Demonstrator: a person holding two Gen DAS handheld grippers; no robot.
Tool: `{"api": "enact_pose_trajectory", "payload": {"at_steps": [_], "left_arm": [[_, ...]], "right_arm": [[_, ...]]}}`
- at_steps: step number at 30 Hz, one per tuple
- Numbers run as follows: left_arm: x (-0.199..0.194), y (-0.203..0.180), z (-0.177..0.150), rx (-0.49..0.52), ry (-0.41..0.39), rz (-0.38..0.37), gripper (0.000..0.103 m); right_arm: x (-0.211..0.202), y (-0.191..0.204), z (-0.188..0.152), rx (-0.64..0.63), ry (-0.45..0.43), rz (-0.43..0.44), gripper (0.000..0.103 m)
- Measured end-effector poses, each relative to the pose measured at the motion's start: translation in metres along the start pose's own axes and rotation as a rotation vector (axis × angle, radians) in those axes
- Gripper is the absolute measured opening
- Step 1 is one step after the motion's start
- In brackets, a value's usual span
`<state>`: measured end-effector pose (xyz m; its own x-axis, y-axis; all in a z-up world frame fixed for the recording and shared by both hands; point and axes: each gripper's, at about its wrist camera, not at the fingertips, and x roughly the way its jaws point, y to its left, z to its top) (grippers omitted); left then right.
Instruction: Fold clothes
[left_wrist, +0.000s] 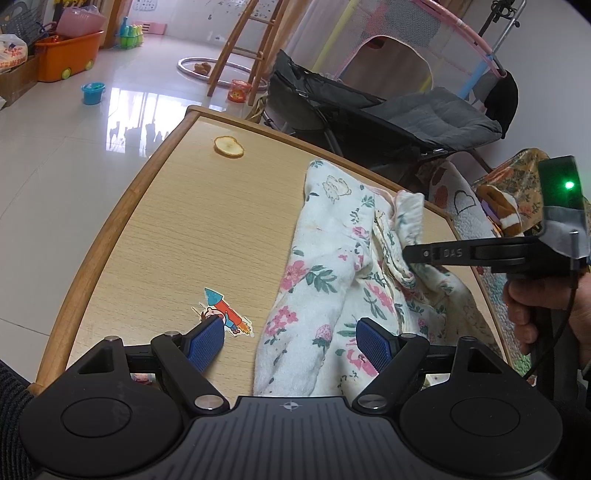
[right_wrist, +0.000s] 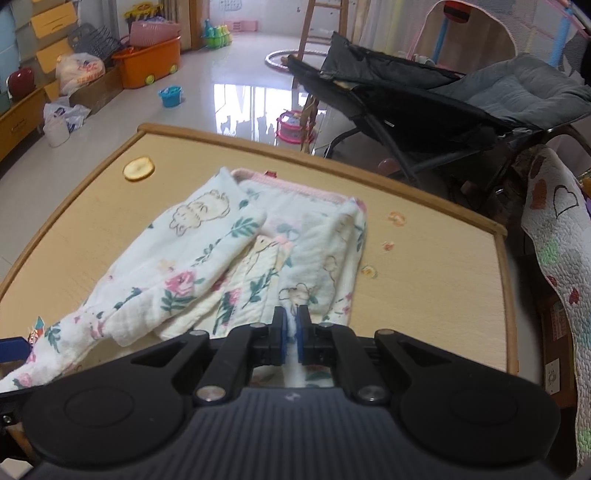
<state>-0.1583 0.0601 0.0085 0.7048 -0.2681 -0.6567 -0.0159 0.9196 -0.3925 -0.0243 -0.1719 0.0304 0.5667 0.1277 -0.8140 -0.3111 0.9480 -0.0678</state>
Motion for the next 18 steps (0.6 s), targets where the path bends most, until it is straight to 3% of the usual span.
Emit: {"api": "enact_pose_trajectory", "payload": {"at_steps": [8, 12, 14, 18], "left_arm": [[0.0, 0.0, 0.0, 0.003, -0.002, 0.002, 0.08], [0.0, -0.001, 0.0, 0.005, -0.002, 0.003, 0.08], [0.0, 0.0, 0.0, 0.005, -0.002, 0.003, 0.08], [0.0, -0.001, 0.0, 0.007, -0.002, 0.005, 0.08]], "right_arm": [[-0.014, 0.0, 0.002, 0.034, -0.042, 0.069, 0.019], [-0.035, -0.004, 0.006, 0.027, -0.093, 0.147, 0.038], [-0.046, -0.006, 0.009, 0.01, -0.118, 0.165, 0.039], [-0.06, -0.022, 0.009, 0.034, -0.155, 0.103, 0.043]]}}
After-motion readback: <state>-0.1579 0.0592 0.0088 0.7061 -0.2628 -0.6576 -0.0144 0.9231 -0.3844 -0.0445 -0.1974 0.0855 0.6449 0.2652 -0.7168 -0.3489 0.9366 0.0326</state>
